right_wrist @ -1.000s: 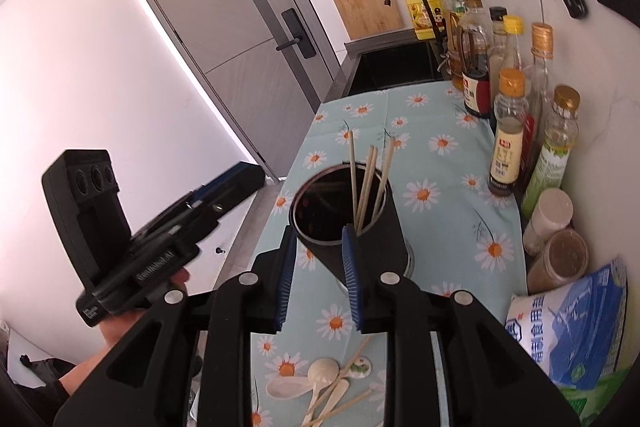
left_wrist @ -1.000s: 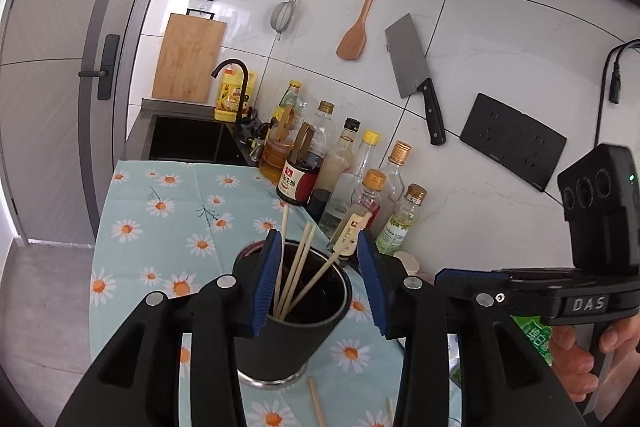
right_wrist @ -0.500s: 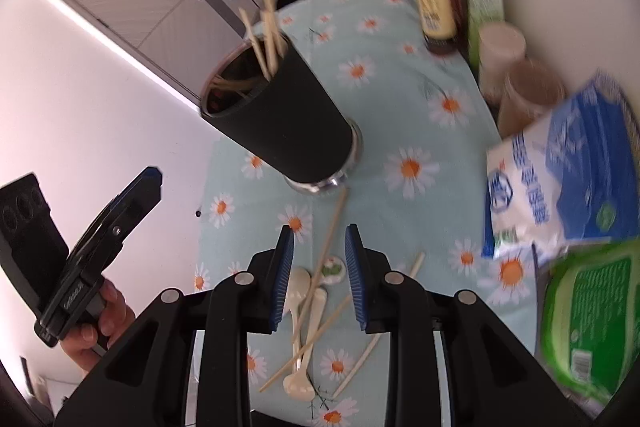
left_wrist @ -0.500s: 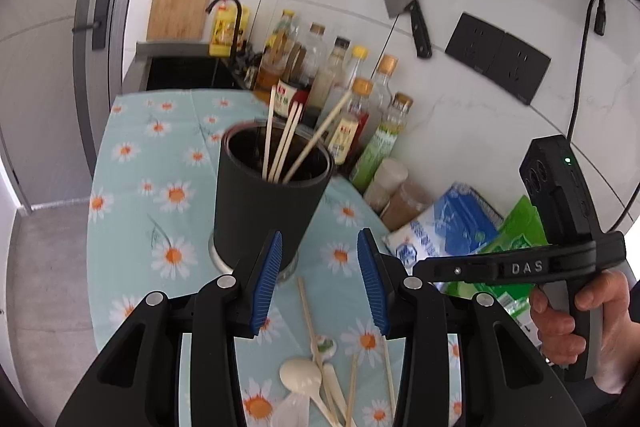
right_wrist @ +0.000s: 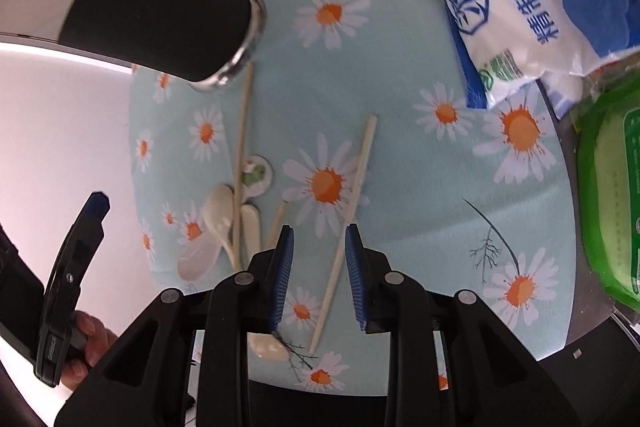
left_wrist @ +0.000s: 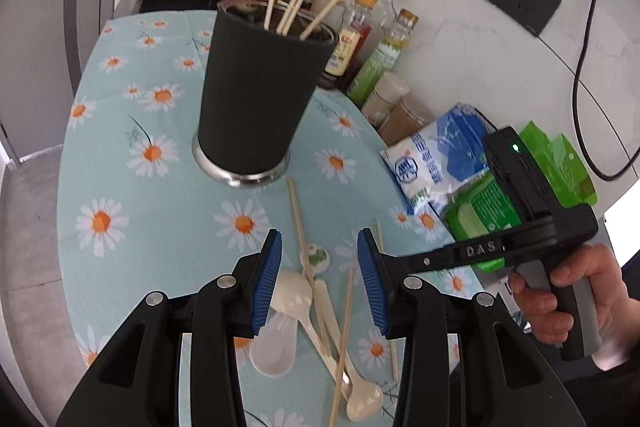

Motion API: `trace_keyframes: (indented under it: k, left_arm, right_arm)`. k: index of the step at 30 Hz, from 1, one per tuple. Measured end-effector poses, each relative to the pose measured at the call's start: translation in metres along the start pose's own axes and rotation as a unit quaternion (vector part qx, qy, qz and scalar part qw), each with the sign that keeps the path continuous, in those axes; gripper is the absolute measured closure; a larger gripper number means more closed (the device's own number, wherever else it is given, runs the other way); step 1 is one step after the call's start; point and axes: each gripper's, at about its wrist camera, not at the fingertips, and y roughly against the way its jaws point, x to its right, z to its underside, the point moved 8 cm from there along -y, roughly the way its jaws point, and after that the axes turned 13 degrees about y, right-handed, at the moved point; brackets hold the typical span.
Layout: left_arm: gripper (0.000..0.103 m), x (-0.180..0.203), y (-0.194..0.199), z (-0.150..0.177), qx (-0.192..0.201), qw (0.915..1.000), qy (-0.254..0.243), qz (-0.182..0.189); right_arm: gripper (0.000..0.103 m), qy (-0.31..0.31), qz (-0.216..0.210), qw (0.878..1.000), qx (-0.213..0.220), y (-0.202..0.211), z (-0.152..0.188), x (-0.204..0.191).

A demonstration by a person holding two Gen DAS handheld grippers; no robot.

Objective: Organize utensils
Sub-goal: 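Withdraw both open grippers from the holder back toward the utensils, then grasp a chopstick with the right gripper while the left gripper grasps another chopstick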

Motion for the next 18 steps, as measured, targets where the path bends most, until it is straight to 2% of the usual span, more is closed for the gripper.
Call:
trace_keyframes:
  k: [9,13,18]
  left_arm:
    - [0.065,-0.011,-0.008,0.044,-0.045,0.9989,0.001,-0.012]
    - [0.065,-0.015,-0.005,0.055,-0.058,0.9982,0.0,-0.014]
    - [0.065,-0.018,-0.003,0.064,-0.065,0.9978,-0.002,-0.014]
  right_arm:
    - [0.078,-0.015,0.037,0.998,-0.053,-0.03,0.006,-0.001]
    - [0.084,-0.006,0.068,0.996,-0.054,-0.034,0.003,-0.005]
    - [0.084,-0.016,0.083,0.995,-0.052,-0.033,-0.001,-0.009]
